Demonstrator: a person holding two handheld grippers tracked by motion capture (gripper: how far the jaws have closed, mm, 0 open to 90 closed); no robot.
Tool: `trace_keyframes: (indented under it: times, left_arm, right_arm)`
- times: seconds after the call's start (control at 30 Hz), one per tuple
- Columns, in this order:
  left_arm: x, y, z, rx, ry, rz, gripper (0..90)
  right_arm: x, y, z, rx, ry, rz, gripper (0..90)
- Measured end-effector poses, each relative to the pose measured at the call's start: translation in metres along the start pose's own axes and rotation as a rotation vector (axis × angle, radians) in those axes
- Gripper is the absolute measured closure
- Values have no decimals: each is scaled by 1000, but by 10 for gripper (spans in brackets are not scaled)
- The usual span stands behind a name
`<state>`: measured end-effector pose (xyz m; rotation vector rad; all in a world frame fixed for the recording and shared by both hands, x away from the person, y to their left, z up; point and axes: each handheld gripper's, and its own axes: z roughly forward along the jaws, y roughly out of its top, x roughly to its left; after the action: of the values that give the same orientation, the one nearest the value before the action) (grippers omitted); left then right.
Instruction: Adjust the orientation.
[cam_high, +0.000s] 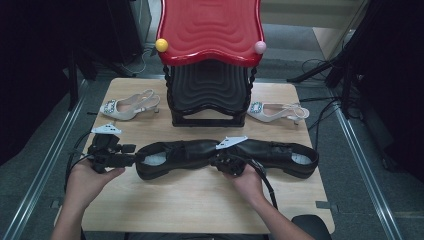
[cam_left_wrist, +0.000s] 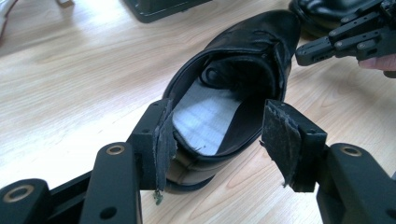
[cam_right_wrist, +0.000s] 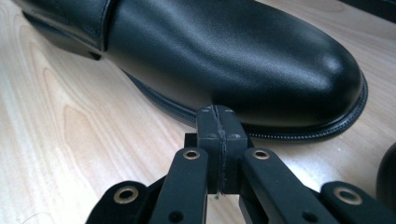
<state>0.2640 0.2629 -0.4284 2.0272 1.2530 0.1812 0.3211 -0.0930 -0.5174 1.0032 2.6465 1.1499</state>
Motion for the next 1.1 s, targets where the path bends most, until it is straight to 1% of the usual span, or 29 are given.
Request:
trace_keyframes:
  times: [0.13, 0.17, 0.2, 0.37, 0.4, 0.47, 0.5, 0.53, 0.57, 0.7, 0.73, 0.8, 0.83, 0.87, 0.97, 1.0, 1.1]
  left_arm:
    - [3, -6, -5, -5, 23, -21, 438]
    - [4, -7, -6, 1, 21, -20, 438]
    - [5, -9, -7, -8, 31, -29, 438]
    - [11, -15, -12, -5, 57, -46, 444]
    - [12, -17, -12, -10, 65, -55, 453]
    - [17, -21, -13, -16, 77, -59, 492]
    - [19, -23, -13, -23, 92, -67, 519]
    - [22, -24, -13, -32, 100, -79, 567]
    - [25, -26, -12, -31, 97, -86, 567]
    - [36, -30, -7, -42, 78, -100, 682]
    - [40, -31, -5, -37, 79, -111, 709]
    - [45, -32, -1, -29, 81, -112, 787]
    - [47, -33, 0, -23, 74, -108, 820]
    - [48, -33, 3, -28, 72, -107, 873]
    - [53, -31, 13, -21, 42, -115, 881]
    - [54, -30, 16, -8, 35, -113, 883]
    - [55, -26, 25, -2, 34, -99, 886]
  right_arm:
    - [-3, 5, 4, 5, -8, 0, 900]
    - [-4, 6, 5, 5, -8, 7, 900]
    - [-6, 7, 6, 2, -3, 7, 900]
    - [-10, 12, 10, -2, 3, 17, 900]
    - [-11, 14, 10, 0, 1, 16, 900]
    - [-12, 16, 12, 0, -1, 14, 900]
    - [-12, 17, 13, 0, -1, 17, 900]
    - [-13, 18, 14, -2, -2, 18, 900]
    - [-13, 18, 14, -2, -2, 18, 900]
    - [-16, 19, 16, -5, -7, 19, 900]
    - [-16, 19, 17, -1, -9, 22, 900]
    - [-17, 20, 18, -6, -9, 25, 900]
    - [-18, 20, 18, -10, -11, 24, 900]
    - [-18, 20, 18, -13, -7, 31, 900]
    - [-17, 20, 17, -12, -8, 34, 900]
    - [-17, 20, 16, -14, -6, 32, 900]
    - [-16, 19, 10, -27, 0, 37, 900]
